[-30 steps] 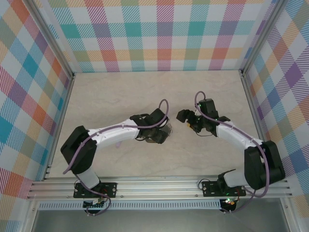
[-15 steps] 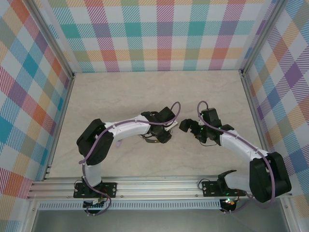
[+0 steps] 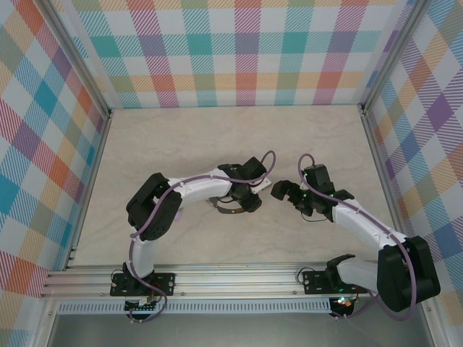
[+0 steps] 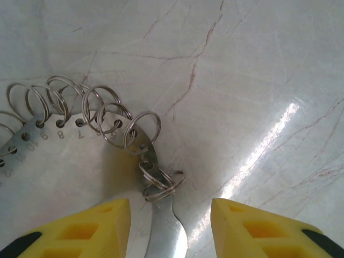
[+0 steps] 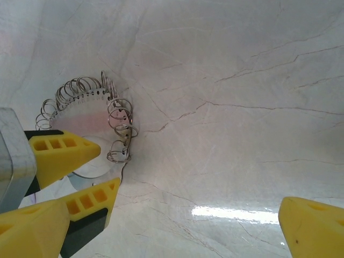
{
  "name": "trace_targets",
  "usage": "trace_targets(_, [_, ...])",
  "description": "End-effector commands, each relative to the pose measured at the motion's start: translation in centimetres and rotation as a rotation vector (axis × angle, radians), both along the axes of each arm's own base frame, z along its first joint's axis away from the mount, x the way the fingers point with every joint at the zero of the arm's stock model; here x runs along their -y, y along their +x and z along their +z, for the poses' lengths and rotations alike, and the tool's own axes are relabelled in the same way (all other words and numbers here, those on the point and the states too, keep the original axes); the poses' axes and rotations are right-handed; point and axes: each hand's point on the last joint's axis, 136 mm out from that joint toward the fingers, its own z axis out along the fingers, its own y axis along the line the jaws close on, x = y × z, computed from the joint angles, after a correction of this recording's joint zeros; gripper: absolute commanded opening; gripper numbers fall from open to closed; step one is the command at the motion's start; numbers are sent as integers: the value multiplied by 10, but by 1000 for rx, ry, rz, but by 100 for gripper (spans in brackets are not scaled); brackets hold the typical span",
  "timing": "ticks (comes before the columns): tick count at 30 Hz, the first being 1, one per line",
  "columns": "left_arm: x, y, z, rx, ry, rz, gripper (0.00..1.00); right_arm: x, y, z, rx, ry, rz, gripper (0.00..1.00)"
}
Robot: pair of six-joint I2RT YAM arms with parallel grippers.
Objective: Put the keys on the keyring
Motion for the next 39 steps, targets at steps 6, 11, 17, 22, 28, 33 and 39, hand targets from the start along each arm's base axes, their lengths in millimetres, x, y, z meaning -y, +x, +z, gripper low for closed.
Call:
trace_targets(6, [0,16,-3,-8,-15,1,43,-1,-2,-4,-2,4,21,100])
trace_targets(11, [2,19,-2,-14,-17,-4,45,-1,-1,-4,-5,8,20,100])
trace_targets(17, [4,18,-7,-32,-15,-18,46,-2,-1,-7,-16,11,17,100])
trace_targets(22, [4,17,-10,-40,-15,-21,43,-2,-1,-8,-19,13,15,100])
trace_targets(28, [1,15,-11,-46,-13,-17,38,-3,1,-6,-15,17,16,100])
trace_targets(33, [-3,11,-14,-55,-3,-14,35,-4,1,-7,-15,18,16,100])
trace_targets(39, [-5,13,-16,-59,2,-9,31,-4,1,-7,-13,19,19,100])
